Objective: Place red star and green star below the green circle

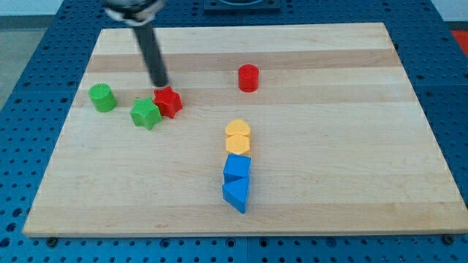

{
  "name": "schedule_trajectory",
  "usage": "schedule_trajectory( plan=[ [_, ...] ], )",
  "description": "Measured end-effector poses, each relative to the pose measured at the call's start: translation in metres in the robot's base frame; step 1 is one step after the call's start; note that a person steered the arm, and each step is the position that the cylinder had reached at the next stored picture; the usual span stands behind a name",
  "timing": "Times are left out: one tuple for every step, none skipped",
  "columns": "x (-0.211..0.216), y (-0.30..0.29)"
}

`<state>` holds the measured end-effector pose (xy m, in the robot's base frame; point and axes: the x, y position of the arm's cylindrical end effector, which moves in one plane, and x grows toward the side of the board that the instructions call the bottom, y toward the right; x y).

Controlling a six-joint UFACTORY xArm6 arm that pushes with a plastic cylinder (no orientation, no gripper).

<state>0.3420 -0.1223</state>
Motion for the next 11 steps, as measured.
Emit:
schedule_trajectory(
  plan=[
    [0.013, 0.048],
    [0.048, 0.058],
    [0.055, 0.031],
    [0.052, -0.009],
    [0.052, -0.022],
    [0.053, -0.026],
    [0.058, -0.046],
    [0.064, -0.062],
    [0.068, -0.076],
    [0.071, -0.068],
    [0.100, -0.050]
  ],
)
